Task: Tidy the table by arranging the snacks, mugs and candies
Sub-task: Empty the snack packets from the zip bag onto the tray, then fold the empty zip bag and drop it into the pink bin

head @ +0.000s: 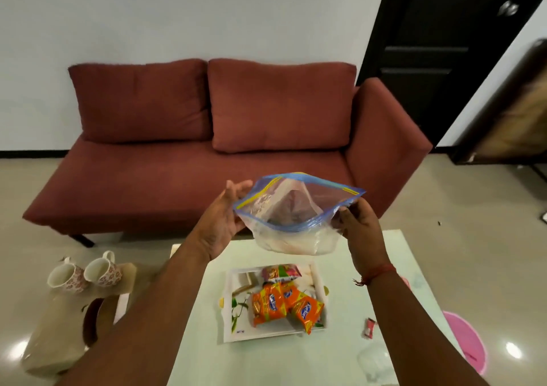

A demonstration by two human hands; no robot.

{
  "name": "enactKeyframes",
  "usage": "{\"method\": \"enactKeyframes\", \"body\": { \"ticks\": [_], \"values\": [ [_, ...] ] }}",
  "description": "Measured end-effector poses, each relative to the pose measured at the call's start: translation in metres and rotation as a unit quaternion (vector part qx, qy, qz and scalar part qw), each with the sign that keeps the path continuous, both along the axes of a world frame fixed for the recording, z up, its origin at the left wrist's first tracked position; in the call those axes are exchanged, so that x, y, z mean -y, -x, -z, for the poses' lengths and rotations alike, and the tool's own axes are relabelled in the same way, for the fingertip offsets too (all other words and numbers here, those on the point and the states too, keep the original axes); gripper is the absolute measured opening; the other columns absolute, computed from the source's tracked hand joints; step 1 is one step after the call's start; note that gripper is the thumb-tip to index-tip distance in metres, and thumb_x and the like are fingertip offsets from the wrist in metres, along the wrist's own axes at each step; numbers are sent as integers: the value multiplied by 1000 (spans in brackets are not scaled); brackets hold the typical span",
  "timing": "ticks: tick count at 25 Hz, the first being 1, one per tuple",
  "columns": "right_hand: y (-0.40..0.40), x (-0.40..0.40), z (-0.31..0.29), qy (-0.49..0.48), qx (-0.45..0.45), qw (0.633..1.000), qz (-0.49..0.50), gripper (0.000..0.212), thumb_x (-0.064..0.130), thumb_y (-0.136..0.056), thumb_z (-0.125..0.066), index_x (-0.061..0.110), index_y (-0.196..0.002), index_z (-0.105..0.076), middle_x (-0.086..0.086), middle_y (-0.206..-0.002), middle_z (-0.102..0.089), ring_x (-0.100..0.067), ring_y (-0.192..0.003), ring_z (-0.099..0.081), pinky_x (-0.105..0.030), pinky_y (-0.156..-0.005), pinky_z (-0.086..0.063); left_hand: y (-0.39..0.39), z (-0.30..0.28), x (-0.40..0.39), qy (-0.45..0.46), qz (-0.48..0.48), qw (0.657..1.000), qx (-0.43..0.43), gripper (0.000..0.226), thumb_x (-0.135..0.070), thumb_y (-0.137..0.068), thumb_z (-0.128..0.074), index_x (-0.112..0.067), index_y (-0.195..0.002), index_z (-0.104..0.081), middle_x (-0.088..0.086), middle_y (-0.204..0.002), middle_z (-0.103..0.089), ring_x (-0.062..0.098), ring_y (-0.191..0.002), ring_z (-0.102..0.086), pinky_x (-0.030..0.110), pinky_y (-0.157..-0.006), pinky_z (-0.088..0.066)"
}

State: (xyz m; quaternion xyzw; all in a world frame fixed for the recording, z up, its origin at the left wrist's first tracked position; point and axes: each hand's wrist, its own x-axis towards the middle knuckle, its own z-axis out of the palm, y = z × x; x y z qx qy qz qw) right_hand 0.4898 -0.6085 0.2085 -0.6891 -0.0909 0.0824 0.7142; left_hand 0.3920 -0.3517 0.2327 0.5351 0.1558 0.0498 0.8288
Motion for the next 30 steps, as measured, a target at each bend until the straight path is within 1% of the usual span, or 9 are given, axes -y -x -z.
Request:
{"method": "enactKeyframes", "body": {
  "ticks": [3,5,7,10,15,18,24,28,30],
  "values": [
    [-26,19,-26,-33,-24,999,35,18,11,-102,-49,17,-87,-56,-4,-73,-61,-20,-64,-54,-27,-54,-48,-4,2,38,-75,57,996,-6,71,-75,-67,-66,-35,-126,-64,-2,-125,-70,17,-115,-66,38,-93,-55],
    [-44,34,-40,-53,-54,996,40,18,10,-102,-50,17,-87,-56,-4,-72,-62,-21,-64,-57,-33,-59,-51,-15,2,69,-180,72,981,-12,79,-78,-59,-67,-37,-126,-62,-9,-118,-72,6,-106,-67,32,-85,-58],
    [-63,53,-50,-56,-62,996,41,13,8,-101,-50,14,-92,-57,-10,-80,-63,-25,-70,-60,-44,-69,-52,-33,1,98,-253,28,967,-18,61,-70,-69,-69,-32,-116,-68,-10,-109,-75,-2,-95,-68,25,-79,-55],
    [-94,93,-59,-29,-34,998,32,6,13,-100,-57,9,-103,-60,-15,-94,-67,-26,-84,-59,-46,-81,-49,-66,-4,139,-168,-89,981,-38,17,-29,-97,-59,-16,-96,-71,7,-90,-74,13,-77,-72,33,-74,-60],
    [-103,136,-52,-125,-143,961,-203,38,21,-87,-71,8,-121,-58,-9,-108,-73,-19,-90,-71,-34,-71,-58,-85,-6,172,-133,-165,976,-44,22,-25,-102,-53,-18,-90,-70,5,-77,-70,28,-82,-69,47,-78,-59],
    [-109,141,-40,-64,-117,978,-161,30,12,-91,-70,4,-117,-58,-17,-100,-66,-30,-84,-59,-42,-74,-49,-79,-11,182,-167,-215,961,-53,23,-23,-102,-52,-17,-88,-69,-2,-67,-67,23,-71,-69,45,-73,-61],
    [-106,136,-45,-79,-79,993,-41,34,26,-90,-69,6,-114,-57,-11,-87,-63,-19,-64,-58,-32,-57,-52,-61,-24,176,-204,-252,945,-46,22,-22,-104,-48,-8,-94,-62,-5,-56,-57,16,-49,-61,36,-56,-60],
    [-97,132,-49,-104,-103,978,-150,63,22,-85,-74,25,-140,-45,-6,-122,-71,-27,-106,-71,-48,-88,-58,-59,-32,160,-190,-251,949,-16,20,-21,-103,-51,-14,-122,-52,-9,-59,-63,12,-53,-64,39,-66,-62],
    [-94,131,-53,-87,-71,980,-164,71,10,-87,-73,33,-146,-41,-6,-128,-68,-28,-113,-68,-47,-90,-58,-55,-35,147,-203,-210,956,18,45,-17,-97,-60,-31,-137,-45,-14,-81,-72,8,-69,-69,34,-73,-61]
  ]
}}
